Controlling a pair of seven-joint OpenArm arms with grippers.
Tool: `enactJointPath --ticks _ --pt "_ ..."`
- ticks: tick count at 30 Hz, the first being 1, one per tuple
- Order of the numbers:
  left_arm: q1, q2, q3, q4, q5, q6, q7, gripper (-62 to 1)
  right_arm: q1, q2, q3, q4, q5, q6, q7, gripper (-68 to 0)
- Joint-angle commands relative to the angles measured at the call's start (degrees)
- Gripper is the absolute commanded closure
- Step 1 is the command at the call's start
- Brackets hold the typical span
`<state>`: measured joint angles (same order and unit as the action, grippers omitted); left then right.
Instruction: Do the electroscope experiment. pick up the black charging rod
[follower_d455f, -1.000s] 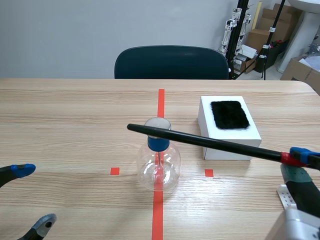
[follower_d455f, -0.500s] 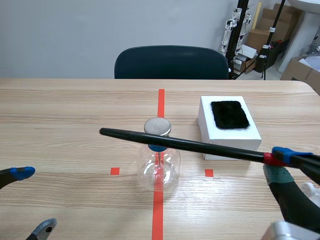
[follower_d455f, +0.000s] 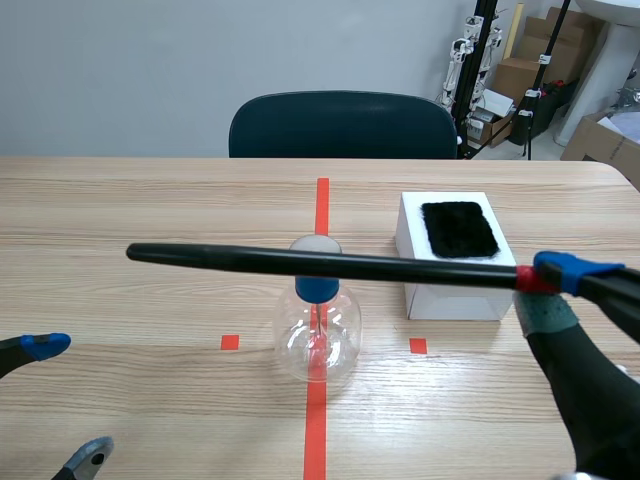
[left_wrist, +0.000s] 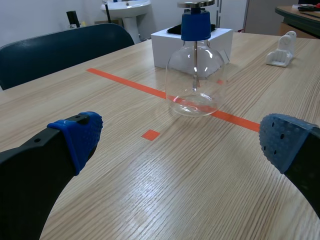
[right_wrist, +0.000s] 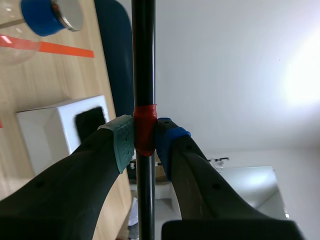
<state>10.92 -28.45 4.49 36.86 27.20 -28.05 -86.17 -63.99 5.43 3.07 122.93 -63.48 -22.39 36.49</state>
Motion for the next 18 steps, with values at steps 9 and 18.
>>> enactJointPath --ticks 9,18 --pt "1.01 -0.48 0.0 0.85 -2.58 0.48 -2.86 -62.3 0.17 0.44 -0.04 0.44 0.7 -1.86 1.2 0.1" --pt "0.96 -0.48 0.0 0.85 -2.54 0.48 -2.86 -62.3 0.17 0.44 -0.04 0.44 0.7 -1.86 1.2 0.1"
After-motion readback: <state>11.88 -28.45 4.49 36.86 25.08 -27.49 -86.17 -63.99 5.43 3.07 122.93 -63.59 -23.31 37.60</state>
